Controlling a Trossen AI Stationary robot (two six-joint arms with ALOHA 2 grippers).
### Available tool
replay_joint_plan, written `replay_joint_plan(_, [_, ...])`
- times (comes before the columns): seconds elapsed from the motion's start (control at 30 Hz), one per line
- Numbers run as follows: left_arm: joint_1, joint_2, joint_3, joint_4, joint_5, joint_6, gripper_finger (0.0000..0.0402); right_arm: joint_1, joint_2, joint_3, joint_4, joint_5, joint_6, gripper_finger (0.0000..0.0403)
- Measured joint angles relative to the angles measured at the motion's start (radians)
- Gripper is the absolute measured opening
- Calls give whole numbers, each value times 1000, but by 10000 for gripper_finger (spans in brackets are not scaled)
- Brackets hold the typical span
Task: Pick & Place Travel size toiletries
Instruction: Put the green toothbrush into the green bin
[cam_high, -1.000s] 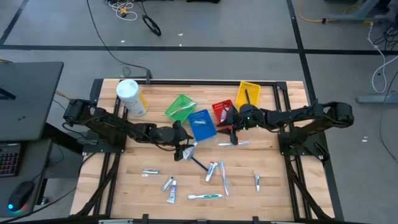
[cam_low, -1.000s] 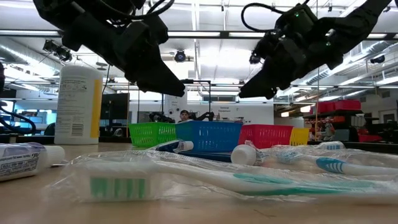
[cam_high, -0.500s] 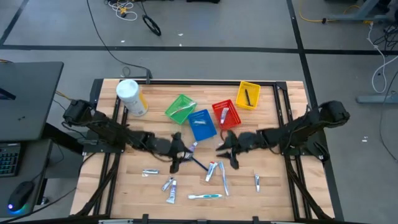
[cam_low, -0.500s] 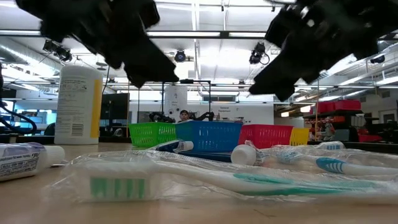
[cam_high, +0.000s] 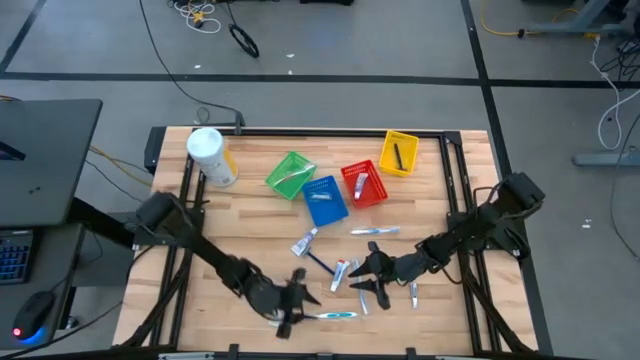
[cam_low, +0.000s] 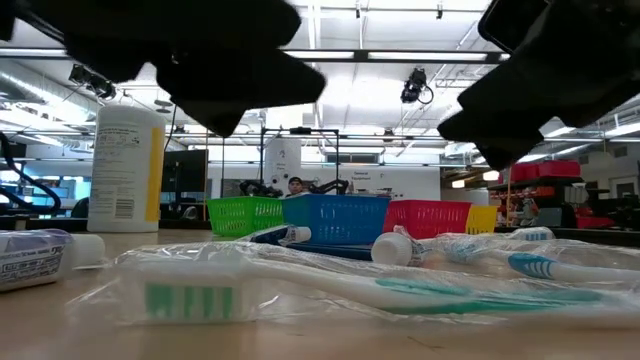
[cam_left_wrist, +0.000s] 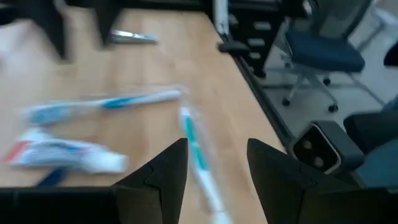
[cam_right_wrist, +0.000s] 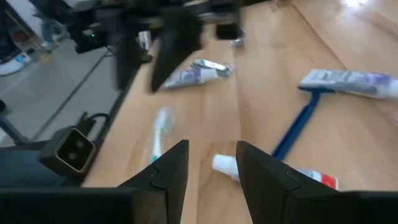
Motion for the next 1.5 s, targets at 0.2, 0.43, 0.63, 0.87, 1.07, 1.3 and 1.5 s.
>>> replay_joint_plan(0.2, [-16, 84, 164, -293, -43, -31, 176, 12, 24, 0, 30, 9, 42, 144])
replay_joint_plan(0.43, [-8, 152, 238, -415, -34, -113, 176, 17, 24, -1, 59, 15, 4, 144])
replay_joint_plan(0.63, [-8, 158, 226, -447, -34, -145, 176, 17, 24, 0, 54, 15, -2, 144])
replay_joint_plan(0.87, [3, 155, 229, -518, -37, -138, 164, 17, 24, 0, 50, 24, -26, 144])
replay_joint_plan(1.07, [26, 153, 229, -531, -16, -166, 116, 17, 24, 0, 33, 34, -29, 144])
replay_joint_plan(1.3, [35, 153, 228, -533, -22, -170, 92, 17, 24, 0, 34, 34, -29, 144])
replay_joint_plan(1.5, [36, 135, 225, -566, -57, -173, 108, 17, 24, 0, 34, 33, -29, 144])
